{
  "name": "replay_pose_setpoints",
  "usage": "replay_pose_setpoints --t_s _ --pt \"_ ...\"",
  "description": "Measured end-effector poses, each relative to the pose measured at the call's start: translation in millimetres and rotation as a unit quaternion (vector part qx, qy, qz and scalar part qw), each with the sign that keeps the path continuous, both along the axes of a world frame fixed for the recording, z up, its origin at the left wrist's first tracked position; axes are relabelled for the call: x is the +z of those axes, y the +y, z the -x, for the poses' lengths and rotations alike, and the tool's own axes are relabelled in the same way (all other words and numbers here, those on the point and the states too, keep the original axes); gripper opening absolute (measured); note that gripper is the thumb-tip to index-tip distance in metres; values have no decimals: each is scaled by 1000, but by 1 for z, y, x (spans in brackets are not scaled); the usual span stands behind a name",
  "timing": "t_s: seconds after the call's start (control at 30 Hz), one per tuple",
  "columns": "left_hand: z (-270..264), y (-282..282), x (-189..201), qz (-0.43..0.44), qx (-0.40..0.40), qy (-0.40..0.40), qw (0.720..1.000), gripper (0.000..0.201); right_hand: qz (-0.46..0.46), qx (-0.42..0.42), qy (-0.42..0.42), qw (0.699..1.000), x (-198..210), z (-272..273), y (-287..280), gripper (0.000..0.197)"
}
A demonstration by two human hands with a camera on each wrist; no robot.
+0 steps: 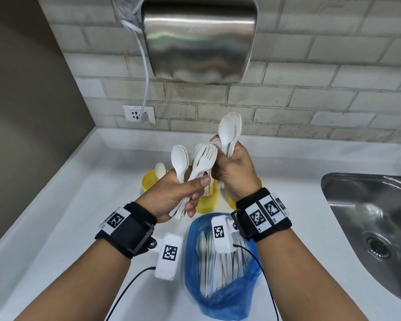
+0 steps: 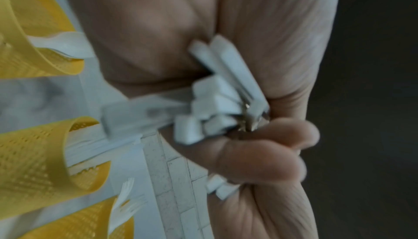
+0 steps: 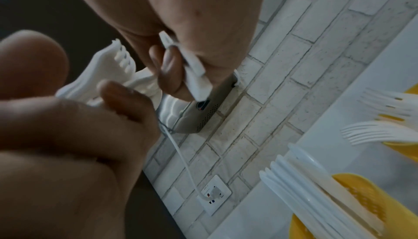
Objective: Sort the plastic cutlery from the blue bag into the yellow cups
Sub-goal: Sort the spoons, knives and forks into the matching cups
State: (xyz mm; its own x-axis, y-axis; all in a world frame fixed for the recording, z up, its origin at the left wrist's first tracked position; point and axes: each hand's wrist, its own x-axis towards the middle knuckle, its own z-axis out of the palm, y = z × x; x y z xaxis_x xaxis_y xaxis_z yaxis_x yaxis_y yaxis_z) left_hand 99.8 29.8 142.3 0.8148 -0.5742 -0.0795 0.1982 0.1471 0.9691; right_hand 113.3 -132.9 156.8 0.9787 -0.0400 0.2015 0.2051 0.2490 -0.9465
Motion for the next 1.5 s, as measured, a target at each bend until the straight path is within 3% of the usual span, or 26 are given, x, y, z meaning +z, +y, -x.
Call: replay_pose_setpoints --t_s 0.17,0.4,0.57,0.77,0.9,1.0,1.1,1.17,1.27,1.37,1.47,1.5 --pt "0 2 0 -46 57 -18 997 34 -51 -81 55 994 -5 -8 -6 5" --pt "-3 -2 -4 -84 115 -39 989 16 -58 -182 96 977 -16 -11 -1 11" --pt "-5 -5 -5 -76 127 -46 988 22 -148 -63 117 980 -14 2 4 14" --pt "0 -5 -4 -49 102 -27 993 15 -99 -13 130 987 -13 3 -2 21" --pt "4 -6 -5 -94 80 -62 990 24 -226 -87 144 959 -8 -3 -1 33" --pt "3 -1 -8 -218 98 -180 954 18 -321 -179 98 925 0 -9 -11 37" --pt "-3 6 -10 -272 100 -285 914 18 -205 -185 35 961 6 -10 -29 33" --pt "-3 6 -5 -283 99 -322 898 13 -70 -115 -5 991 9 -6 -37 19" --pt "-4 5 3 -298 95 -376 872 33 87 31 -16 996 17 1 -45 10" --pt "-4 4 9 -284 87 -359 885 35 146 116 12 982 22 6 -48 15" --pt "-3 6 13 -264 60 -300 915 12 136 168 26 976 23 9 -51 21" --pt "-2 6 14 -252 51 -281 925 15 130 189 30 973 23 10 -53 24"
